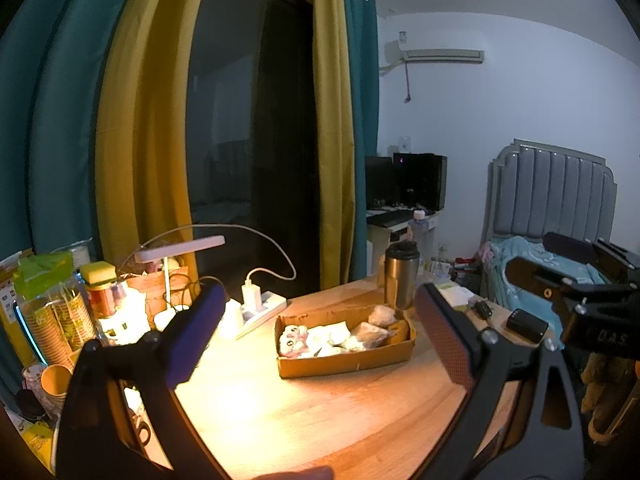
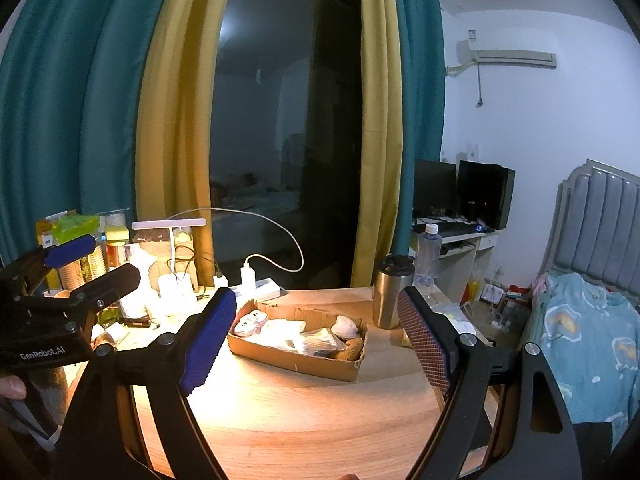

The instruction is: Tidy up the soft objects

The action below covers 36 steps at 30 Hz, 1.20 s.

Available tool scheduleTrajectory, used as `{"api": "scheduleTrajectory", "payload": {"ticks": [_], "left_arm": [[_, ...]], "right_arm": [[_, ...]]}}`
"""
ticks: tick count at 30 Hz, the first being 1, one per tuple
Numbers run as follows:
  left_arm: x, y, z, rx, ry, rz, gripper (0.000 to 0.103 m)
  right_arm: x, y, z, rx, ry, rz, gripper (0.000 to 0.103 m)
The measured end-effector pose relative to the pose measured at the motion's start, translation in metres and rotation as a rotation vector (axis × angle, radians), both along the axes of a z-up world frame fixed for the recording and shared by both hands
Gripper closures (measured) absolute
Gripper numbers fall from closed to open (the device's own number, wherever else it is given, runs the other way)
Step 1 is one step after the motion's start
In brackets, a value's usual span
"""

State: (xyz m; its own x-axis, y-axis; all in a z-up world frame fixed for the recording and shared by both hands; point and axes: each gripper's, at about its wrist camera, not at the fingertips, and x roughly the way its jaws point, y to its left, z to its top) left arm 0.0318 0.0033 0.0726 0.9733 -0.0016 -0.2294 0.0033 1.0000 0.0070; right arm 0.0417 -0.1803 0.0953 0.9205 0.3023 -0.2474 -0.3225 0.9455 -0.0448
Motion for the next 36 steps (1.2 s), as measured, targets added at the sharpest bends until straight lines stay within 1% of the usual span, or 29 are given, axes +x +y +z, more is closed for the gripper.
{"api": "scheduleTrajectory", "payload": {"ticks": [24, 36], "left_arm": [[-0.0001, -0.0004, -0.0043, -0.005, 0.002, 0.007, 0.007], [-0.0010, 0.0000, -0.0072, -0.006, 0.004, 0.003, 0.007]], "right_arm": [[0.0031, -0.0002, -0.0009, 0.001, 0.006, 0.006, 0.018], [0.0032, -0.0002, -0.0068, 0.005, 0.016, 0.009, 0.018]]}}
